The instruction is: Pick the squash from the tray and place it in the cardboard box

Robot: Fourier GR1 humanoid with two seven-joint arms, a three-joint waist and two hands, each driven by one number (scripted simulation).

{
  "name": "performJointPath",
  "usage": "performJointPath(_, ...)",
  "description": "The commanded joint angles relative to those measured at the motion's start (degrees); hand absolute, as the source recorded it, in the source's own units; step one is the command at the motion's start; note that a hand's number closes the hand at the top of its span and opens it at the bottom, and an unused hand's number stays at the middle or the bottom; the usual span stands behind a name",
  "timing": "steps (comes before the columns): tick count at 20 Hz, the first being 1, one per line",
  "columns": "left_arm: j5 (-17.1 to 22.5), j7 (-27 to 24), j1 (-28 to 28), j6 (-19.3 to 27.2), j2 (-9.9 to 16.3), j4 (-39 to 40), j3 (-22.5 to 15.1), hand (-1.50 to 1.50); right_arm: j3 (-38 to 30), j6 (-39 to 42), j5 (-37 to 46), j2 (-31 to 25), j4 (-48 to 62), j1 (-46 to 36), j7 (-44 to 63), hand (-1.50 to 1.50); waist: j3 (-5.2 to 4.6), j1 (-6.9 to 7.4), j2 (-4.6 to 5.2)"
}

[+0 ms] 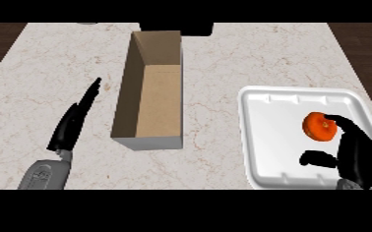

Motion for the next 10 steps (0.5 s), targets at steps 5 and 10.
performJointPath(5, -1.35, -1.43, -0.40, 1.08, -1.77, 1.68, -0.35, 0.00, -0.52, -13.03, 9.42, 0.86, 6.96, -5.97, 1.10, 1.50, 1.10, 0.43, 0.76)
performJointPath(10, 0.10, -0.70, -2.07, -1.20, -0.18, 2.77, 1.98, 0.00, -1.04, -17.81, 11.71, 2.51, 6.09, -3.61, 2.13, 1.50, 1.11, 0.12, 0.76)
